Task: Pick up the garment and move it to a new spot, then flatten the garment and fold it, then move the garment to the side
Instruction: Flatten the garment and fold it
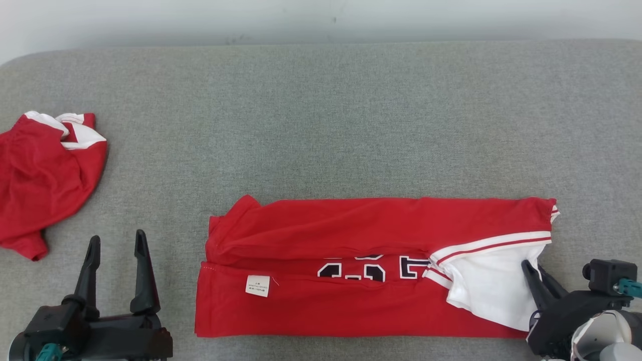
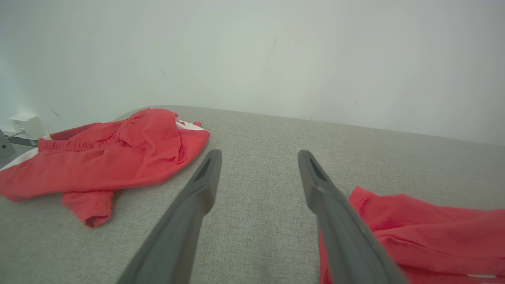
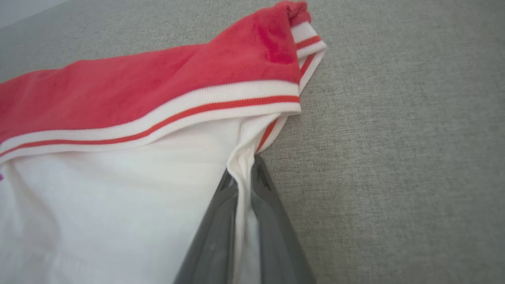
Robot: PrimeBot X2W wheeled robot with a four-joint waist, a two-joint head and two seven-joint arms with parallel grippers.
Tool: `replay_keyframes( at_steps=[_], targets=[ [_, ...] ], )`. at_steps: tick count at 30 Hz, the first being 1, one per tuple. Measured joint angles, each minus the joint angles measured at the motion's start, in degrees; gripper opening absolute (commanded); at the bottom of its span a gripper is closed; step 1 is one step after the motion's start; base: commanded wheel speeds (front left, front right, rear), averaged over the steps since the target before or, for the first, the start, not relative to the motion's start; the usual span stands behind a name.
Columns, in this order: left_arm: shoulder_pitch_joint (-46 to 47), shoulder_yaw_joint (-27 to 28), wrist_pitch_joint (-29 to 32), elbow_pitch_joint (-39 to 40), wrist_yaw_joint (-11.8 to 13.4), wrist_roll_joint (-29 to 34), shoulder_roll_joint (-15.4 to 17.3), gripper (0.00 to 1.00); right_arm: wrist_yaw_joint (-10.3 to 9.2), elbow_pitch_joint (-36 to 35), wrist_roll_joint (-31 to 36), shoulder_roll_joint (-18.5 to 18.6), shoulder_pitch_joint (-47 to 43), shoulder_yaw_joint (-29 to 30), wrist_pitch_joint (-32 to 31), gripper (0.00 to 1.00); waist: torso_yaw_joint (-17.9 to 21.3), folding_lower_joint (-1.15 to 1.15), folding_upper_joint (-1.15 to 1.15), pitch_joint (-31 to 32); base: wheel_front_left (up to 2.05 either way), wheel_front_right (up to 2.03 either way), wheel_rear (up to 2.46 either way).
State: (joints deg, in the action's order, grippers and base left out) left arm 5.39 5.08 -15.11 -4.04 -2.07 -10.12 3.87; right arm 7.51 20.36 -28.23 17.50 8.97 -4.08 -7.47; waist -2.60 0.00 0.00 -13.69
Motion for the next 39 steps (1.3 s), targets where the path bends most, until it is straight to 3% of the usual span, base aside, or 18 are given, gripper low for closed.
replay_keyframes(
  at_steps=[11, 17, 32, 39],
  targets=[
    [-0.6, 1.3, 0.0, -0.7, -1.0, 1.0, -0.9, 1.00, 0.08, 5.1, -1.8, 5.7, 1.5, 5.3, 1.5, 0.00, 0.4, 0.00, 0.00, 2.1, 0.00, 0.00, 0.00],
    [-2.2, 1.2, 0.0, -1.2, -1.0, 0.8, -0.9, 1.00, 0.07, 3.6, -2.2, 6.4, 1.2, 4.9, 1.3, 0.00, 0.7, 0.00, 0.00, 3.8, 0.00, 0.00, 0.00],
    [-3.4, 0.2, 0.0, -2.0, -1.0, 0.3, -0.9, 1.00, 0.05, -14.9, -7.4, 0.2, -2.2, -3.2, -4.7, 0.00, 1.6, 0.00, 0.00, 6.4, 0.00, 0.00, 0.00],
    [-3.4, 0.0, 0.0, -2.2, -0.9, -0.1, -0.9, 1.00, 0.04, -18.7, -8.1, -4.4, -1.3, -8.7, -5.9, 0.00, -0.1, 0.00, 0.00, 6.1, 0.00, 0.00, 0.00]
  ],
)
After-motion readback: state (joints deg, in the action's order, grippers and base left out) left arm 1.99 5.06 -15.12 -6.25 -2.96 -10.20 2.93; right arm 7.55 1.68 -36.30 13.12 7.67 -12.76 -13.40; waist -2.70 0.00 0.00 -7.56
